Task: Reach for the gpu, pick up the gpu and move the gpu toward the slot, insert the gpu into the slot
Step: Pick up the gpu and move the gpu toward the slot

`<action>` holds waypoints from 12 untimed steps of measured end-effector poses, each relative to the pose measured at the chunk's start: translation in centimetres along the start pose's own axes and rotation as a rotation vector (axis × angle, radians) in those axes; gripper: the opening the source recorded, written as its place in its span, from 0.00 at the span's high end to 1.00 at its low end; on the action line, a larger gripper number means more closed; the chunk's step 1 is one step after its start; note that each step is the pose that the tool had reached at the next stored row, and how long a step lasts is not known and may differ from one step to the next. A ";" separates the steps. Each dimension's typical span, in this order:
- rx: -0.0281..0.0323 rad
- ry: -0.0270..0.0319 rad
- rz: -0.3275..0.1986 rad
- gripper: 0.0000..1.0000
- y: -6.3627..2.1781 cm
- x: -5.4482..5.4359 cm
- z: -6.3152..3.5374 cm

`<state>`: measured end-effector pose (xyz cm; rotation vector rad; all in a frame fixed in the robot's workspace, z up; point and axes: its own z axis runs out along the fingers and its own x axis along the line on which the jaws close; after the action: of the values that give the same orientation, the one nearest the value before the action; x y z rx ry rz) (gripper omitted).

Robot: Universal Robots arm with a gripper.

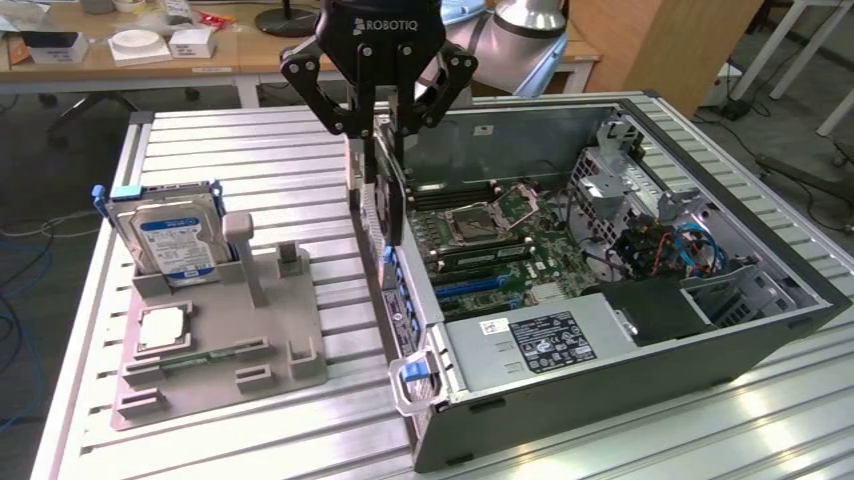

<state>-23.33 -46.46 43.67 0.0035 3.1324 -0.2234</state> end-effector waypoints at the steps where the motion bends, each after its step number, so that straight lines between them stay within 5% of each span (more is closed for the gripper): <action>1: -0.0001 0.0000 0.000 0.74 0.00 0.0 0.00; 12: 0.0000 0.0000 0.000 0.74 0.00 0.0 0.00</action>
<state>-23.33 -46.46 43.66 0.0036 3.1323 -0.2233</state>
